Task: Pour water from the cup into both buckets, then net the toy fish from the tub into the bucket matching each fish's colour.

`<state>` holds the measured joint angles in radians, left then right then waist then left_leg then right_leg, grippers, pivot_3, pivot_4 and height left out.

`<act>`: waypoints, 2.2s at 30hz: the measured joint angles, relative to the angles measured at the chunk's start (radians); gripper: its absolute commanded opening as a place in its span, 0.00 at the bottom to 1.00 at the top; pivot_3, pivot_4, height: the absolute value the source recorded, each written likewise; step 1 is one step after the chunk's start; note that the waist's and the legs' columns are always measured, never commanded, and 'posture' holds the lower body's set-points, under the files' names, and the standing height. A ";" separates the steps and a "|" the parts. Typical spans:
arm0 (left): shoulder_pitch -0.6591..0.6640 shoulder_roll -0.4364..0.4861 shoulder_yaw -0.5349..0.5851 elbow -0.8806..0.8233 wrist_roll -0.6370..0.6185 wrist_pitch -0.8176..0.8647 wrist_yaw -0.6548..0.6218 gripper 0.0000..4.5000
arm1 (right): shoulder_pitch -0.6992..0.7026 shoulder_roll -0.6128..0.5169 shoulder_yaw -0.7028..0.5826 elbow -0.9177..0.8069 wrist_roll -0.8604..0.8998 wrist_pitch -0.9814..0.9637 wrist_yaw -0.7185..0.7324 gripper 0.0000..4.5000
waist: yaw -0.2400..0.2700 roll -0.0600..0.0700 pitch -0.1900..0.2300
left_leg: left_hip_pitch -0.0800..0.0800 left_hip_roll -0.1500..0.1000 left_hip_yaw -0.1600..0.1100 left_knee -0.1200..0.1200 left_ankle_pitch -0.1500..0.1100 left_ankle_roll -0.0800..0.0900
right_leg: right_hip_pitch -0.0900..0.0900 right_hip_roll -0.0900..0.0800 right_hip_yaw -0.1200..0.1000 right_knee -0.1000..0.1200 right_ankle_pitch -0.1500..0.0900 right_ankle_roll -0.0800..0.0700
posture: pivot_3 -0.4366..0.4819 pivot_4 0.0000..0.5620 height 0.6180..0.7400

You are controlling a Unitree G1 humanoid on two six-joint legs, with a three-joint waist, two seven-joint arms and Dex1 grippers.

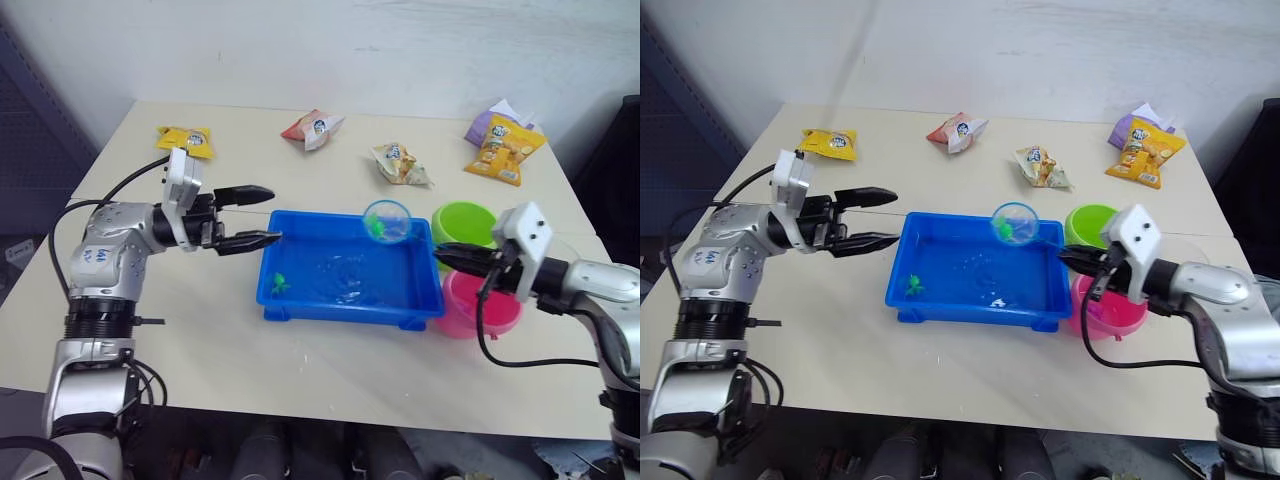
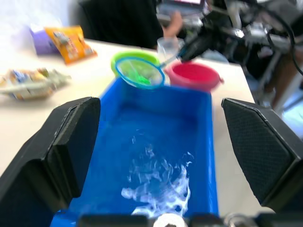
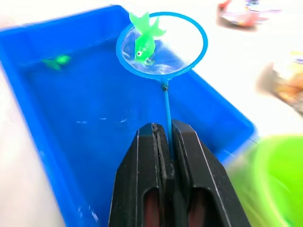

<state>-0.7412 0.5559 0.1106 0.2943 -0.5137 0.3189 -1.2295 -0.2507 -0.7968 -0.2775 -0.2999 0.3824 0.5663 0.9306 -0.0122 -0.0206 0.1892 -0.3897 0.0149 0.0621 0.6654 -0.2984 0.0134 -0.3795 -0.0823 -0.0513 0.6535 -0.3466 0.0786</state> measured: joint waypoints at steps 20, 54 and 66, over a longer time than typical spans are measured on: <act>0.027 -0.074 -0.022 -0.008 0.030 -0.092 0.051 0.98 | 0.080 -0.186 0.079 0.482 -0.659 -0.819 -0.463 0.00 | 0.002 0.000 0.000 | 0.002 0.000 0.003 0.000 0.001 -0.002 | 0.000 0.001 0.002 -0.001 0.000 0.000 | 0.48 0.27 0.98; 0.040 0.207 -0.068 0.158 0.144 -0.231 -0.214 0.98 | -0.139 -0.148 0.422 -0.006 -0.086 -0.243 -0.220 0.00 | -0.009 0.000 0.000 | 0.001 0.002 -0.003 0.000 0.001 -0.001 | 0.002 0.000 -0.001 -0.002 0.000 -0.001 | 0.48 0.27 0.98; 0.093 0.255 -0.097 0.104 0.203 -0.247 -0.231 0.98 | -0.427 -0.007 0.748 0.105 -0.290 0.139 -0.138 0.00 | -0.015 0.000 0.000 | -0.002 0.000 -0.001 0.000 0.000 0.000 | -0.004 -0.002 -0.001 0.001 -0.001 -0.001 | 0.48 0.27 0.98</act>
<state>-0.6484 0.8109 0.0134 0.3985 -0.3109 0.0719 -1.4607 -0.6780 -0.8037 0.4701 -0.1951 0.0927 0.7056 0.7921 -0.0273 -0.0203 0.1891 -0.3916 0.0146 0.0611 0.6651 -0.2984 0.0134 -0.3834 -0.0840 -0.0519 0.6541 -0.3471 0.0775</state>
